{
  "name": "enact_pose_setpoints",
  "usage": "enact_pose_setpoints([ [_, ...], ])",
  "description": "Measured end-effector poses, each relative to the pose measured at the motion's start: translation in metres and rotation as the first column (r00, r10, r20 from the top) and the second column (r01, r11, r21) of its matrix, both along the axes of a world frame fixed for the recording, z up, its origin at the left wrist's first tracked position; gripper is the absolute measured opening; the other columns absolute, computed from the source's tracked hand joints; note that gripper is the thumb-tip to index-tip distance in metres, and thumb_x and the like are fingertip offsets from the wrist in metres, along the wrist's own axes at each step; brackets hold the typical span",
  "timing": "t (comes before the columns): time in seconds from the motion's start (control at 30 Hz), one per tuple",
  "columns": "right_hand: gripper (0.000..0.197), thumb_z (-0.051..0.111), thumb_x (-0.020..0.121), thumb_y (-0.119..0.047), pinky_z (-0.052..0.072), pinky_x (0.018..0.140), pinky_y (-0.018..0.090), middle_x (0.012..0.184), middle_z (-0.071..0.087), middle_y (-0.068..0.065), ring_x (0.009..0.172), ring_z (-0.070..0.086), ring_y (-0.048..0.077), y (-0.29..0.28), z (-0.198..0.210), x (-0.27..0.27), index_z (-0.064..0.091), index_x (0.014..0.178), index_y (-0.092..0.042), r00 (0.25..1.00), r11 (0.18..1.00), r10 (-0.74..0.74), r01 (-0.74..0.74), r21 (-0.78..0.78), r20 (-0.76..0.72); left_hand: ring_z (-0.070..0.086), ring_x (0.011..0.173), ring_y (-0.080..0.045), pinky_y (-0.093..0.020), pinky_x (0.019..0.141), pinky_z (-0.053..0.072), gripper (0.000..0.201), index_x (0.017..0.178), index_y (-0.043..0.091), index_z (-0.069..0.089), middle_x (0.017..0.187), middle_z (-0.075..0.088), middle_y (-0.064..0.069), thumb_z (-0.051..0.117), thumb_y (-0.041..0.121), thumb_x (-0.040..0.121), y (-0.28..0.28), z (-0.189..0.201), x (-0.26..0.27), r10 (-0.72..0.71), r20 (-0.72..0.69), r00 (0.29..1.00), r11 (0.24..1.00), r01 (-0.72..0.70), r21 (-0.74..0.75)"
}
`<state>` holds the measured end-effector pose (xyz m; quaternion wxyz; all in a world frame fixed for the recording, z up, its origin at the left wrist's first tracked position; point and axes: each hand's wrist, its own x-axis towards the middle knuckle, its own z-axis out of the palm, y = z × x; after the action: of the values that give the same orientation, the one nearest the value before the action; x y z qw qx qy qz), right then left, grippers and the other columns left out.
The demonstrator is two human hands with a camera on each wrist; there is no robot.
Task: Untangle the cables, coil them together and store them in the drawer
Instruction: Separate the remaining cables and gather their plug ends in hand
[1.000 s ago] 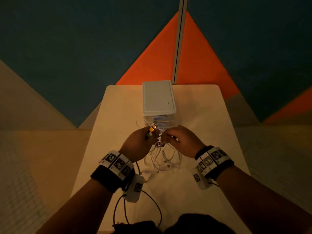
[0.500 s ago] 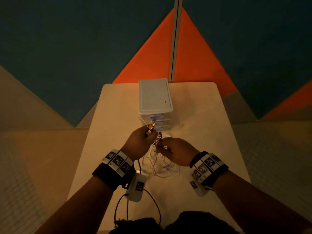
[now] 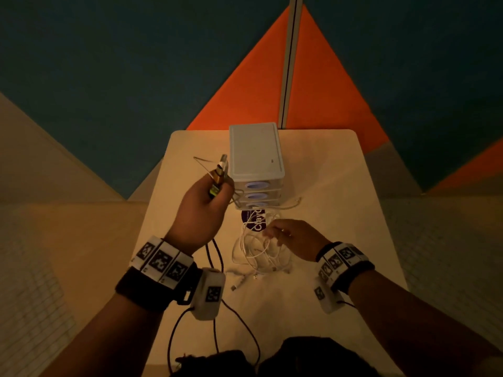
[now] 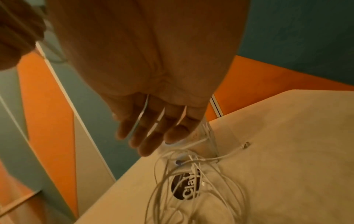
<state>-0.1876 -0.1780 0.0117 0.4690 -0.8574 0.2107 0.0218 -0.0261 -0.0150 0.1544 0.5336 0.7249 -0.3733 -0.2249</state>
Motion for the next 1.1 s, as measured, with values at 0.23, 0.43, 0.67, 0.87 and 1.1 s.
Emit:
enact_pose_setpoints([
  [0.23,0.027,0.046,0.107,-0.028,0.049,0.076,0.018,0.114,0.07,-0.01,0.092,0.07,0.012,-0.001,0.063,-0.006,0.056,0.128,-0.038,0.914,0.947,-0.254,0.168,0.272,0.318,0.039,0.059,-0.009,-0.031,0.06,0.034,0.031,0.087,0.008,0.056,0.067,0.048,0.004,0.048,0.032,0.103,0.007,-0.005,-0.004,-0.14,0.096,0.985,0.986,0.13,0.109],
  [0.43,0.061,0.078,0.081,-0.012,0.041,0.077,0.005,0.118,0.059,-0.006,0.1,0.061,0.005,0.012,0.084,-0.006,0.043,0.131,-0.022,0.865,0.964,-0.181,0.251,-0.091,0.468,0.041,0.058,-0.004,-0.023,0.059,0.035,0.026,0.084,0.012,0.057,0.067,0.053,-0.003,0.05,0.025,0.105,0.004,-0.002,-0.014,-0.21,0.156,0.965,0.967,0.182,0.176],
  [0.67,0.057,0.07,0.076,-0.024,0.044,0.093,0.027,0.126,0.053,-0.006,0.115,0.055,0.013,0.024,0.091,-0.027,0.051,0.129,-0.015,0.809,0.879,-0.088,0.338,-0.337,0.581,0.042,0.055,-0.002,-0.015,0.055,0.033,0.026,0.079,0.023,0.055,0.06,0.049,0.01,0.05,0.028,0.104,0.009,0.001,-0.018,-0.205,0.163,0.965,0.969,0.177,0.172],
  [0.87,0.027,0.052,0.1,-0.041,0.048,0.086,0.023,0.097,0.071,-0.012,0.096,0.066,0.005,0.052,0.102,-0.018,0.069,0.106,-0.021,0.926,0.993,0.092,-0.057,-0.106,0.367,0.047,0.055,-0.002,-0.015,0.056,0.033,0.029,0.075,0.028,0.054,0.06,0.053,0.016,0.05,0.031,0.104,0.011,-0.005,-0.026,-0.264,0.147,0.953,0.948,0.228,0.222],
  [1.1,0.01,0.076,0.091,-0.021,0.051,0.083,0.018,0.087,0.078,-0.007,0.085,0.074,0.006,0.05,0.112,-0.027,0.074,0.1,-0.024,0.952,0.998,0.022,-0.037,0.044,0.304,0.049,0.057,0.001,-0.015,0.056,0.035,0.023,0.081,0.039,0.057,0.062,0.057,0.015,0.05,0.04,0.103,0.015,-0.001,-0.028,-0.316,0.157,0.936,0.923,0.265,0.279],
])
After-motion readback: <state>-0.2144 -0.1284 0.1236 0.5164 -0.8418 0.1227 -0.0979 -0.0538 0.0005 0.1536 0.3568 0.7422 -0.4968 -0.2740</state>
